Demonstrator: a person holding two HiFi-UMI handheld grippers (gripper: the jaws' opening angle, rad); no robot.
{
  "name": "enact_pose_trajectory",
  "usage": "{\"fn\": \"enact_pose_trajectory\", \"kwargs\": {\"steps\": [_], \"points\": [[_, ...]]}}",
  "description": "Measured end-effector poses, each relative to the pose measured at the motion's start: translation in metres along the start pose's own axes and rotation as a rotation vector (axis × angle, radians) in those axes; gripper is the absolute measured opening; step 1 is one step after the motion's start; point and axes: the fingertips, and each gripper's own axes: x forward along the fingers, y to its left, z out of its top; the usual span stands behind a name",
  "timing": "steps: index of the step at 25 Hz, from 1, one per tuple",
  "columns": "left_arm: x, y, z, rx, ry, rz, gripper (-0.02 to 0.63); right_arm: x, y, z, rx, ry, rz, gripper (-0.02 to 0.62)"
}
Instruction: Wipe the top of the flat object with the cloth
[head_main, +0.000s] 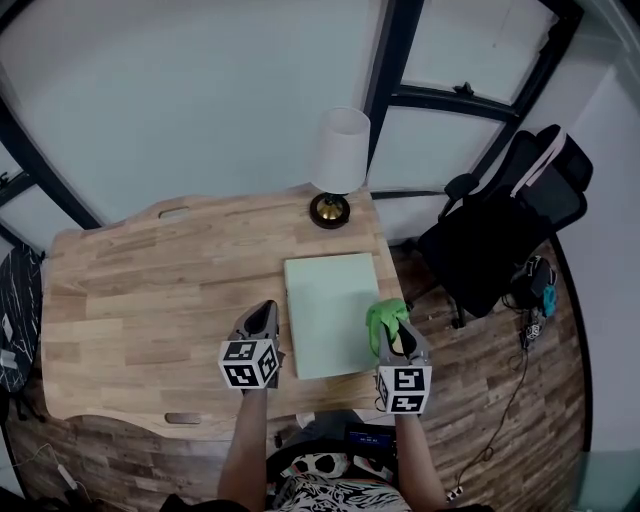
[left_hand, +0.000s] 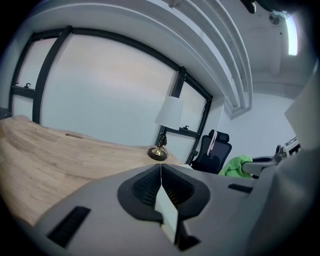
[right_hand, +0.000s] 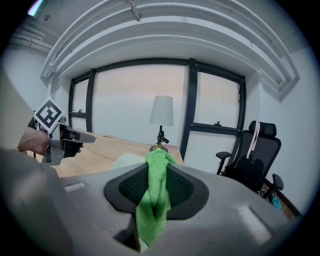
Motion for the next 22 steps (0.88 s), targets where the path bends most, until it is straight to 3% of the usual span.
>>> {"fn": "enact_pose_trajectory", "kwargs": {"steps": [10,22], "points": [[0.023,0.008,-0.025,0.014,0.061,0.001,0.008,0.030,-0.001,-0.025,0.001,0.050,0.033,0.094],[0.062,0.016,-0.051,-0.029,0.154,-0.032,0.008,0.080,-0.014,-0.035,0.018,0.141,0.039,0.094]]}}
